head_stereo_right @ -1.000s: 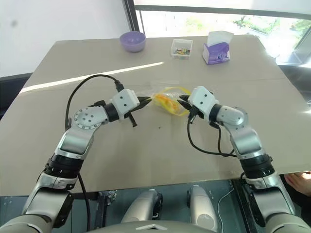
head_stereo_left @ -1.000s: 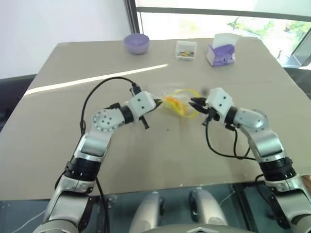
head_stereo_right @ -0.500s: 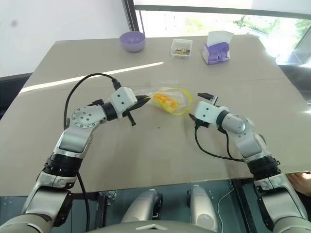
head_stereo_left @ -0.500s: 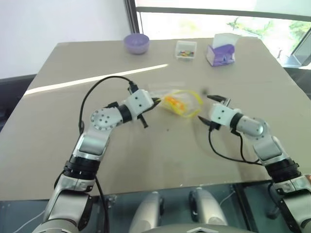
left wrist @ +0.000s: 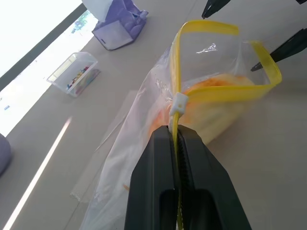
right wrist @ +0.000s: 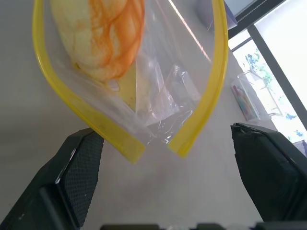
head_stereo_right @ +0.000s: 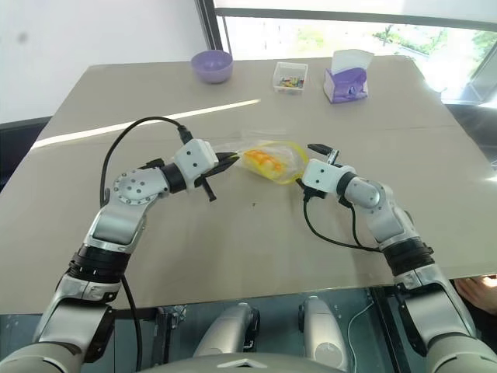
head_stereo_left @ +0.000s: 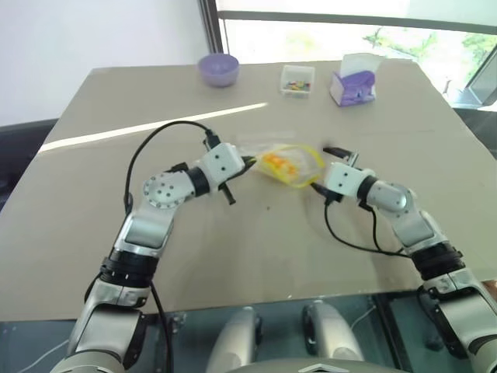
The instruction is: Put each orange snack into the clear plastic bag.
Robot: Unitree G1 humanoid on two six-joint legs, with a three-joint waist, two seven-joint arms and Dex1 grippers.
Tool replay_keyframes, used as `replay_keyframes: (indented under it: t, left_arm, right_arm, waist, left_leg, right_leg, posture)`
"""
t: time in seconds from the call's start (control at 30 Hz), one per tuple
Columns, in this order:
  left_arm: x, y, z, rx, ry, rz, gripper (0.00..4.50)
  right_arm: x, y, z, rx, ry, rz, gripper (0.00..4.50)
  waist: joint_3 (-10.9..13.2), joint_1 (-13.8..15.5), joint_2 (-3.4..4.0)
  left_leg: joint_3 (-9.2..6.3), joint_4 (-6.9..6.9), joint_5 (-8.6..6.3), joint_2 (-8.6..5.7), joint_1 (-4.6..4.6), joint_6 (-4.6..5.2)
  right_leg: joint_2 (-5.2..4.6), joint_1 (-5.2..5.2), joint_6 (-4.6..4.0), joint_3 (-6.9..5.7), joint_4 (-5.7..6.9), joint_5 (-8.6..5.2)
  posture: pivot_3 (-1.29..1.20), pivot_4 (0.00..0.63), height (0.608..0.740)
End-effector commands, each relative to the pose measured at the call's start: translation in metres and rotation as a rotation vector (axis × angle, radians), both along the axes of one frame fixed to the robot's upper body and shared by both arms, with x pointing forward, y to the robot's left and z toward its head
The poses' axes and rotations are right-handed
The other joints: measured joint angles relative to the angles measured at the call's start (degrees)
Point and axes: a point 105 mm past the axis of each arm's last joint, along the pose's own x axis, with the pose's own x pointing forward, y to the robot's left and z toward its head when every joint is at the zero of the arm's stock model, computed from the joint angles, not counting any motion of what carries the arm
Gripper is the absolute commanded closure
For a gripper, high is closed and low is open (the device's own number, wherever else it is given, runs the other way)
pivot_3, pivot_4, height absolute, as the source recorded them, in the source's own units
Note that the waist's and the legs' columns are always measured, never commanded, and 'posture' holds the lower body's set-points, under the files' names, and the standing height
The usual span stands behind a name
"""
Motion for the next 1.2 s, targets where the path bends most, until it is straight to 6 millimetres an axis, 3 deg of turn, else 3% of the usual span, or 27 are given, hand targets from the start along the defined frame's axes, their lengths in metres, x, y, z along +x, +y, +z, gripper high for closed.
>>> replay_keyframes:
  t: [0.03,0.1,0.33,0.63,0.77,0.93,1.1,1.2]
  left_arm:
    - [-0.006,-0.002,0.017,-0.001,-0.072,-0.018,4.50]
    - [-0.006,-0.002,0.017,0.000,-0.073,-0.018,4.50]
    - [-0.010,0.000,0.017,0.014,-0.080,-0.024,4.50]
    - [-0.011,0.003,0.016,0.030,-0.091,-0.026,4.50]
    - [-0.007,0.005,0.021,0.015,-0.115,-0.008,4.50]
    - [0.013,0.017,0.050,-0.089,-0.164,0.079,4.50]
    - [0.031,0.016,0.077,-0.198,-0.181,0.102,4.50]
    - [0.050,0.016,0.092,-0.260,-0.188,0.145,4.50]
  right_arm:
    - [0.000,0.004,0.014,0.038,-0.031,0.030,0.53]
    - [-0.001,0.006,0.014,0.044,-0.025,0.039,1.05]
    - [-0.003,0.007,0.013,0.041,-0.015,0.059,4.37]
    - [-0.005,0.005,0.013,0.038,-0.006,0.070,4.45]
    - [0.007,-0.007,0.024,0.034,-0.052,0.002,4.45]
    - [0.029,-0.035,0.071,0.055,-0.213,-0.136,4.45]
    - [0.036,-0.055,0.126,0.097,-0.379,-0.215,4.45]
    - [0.039,-0.062,0.147,0.102,-0.442,-0.250,4.45]
  waist:
    - [0.0,0.0,0.00]
    - [0.0,0.0,0.00]
    - [0.0,0.0,0.00]
    - [0.0,0.0,0.00]
    - [0.0,0.0,0.00]
    - [0.0,0.0,0.01]
    - [0.0,0.0,0.00]
    - [0.0,0.1,0.00]
  left_leg:
    - [0.00,0.00,0.00,0.00,0.00,0.00]
    - [0.01,0.00,0.00,0.00,0.00,0.00]
    - [0.01,0.00,0.00,0.01,0.00,0.00]
    - [0.01,0.00,0.00,0.00,0.00,0.00]
    - [0.00,0.00,0.00,0.01,0.00,0.00]
    - [0.01,0.01,0.00,-0.02,0.00,0.00]
    - [0.00,0.00,0.01,-0.01,-0.04,-0.01]
    - [0.00,0.01,0.01,-0.07,-0.10,-0.01]
  right_leg:
    - [0.00,0.00,0.00,0.00,0.00,0.00]
    - [-0.01,0.00,0.00,0.01,0.00,0.00]
    - [0.00,0.00,0.00,0.01,0.00,0.00]
    - [0.00,0.00,0.00,0.01,0.01,0.00]
    - [0.00,0.00,0.00,0.00,0.00,0.00]
    - [0.00,-0.02,0.00,0.00,0.04,0.01]
    - [0.00,-0.03,-0.01,-0.01,-0.02,0.00]
    - [-0.02,-0.05,0.00,-0.01,-0.08,0.01]
  posture:
    - [0.00,0.150,0.740]
    - [0.00,0.150,0.740]
    - [0.00,0.150,0.740]
    - [0.00,0.150,0.740]
    - [0.00,0.150,0.740]
    - [0.00,0.150,0.740]
    - [0.00,0.150,0.740]
    - [0.00,0.150,0.740]
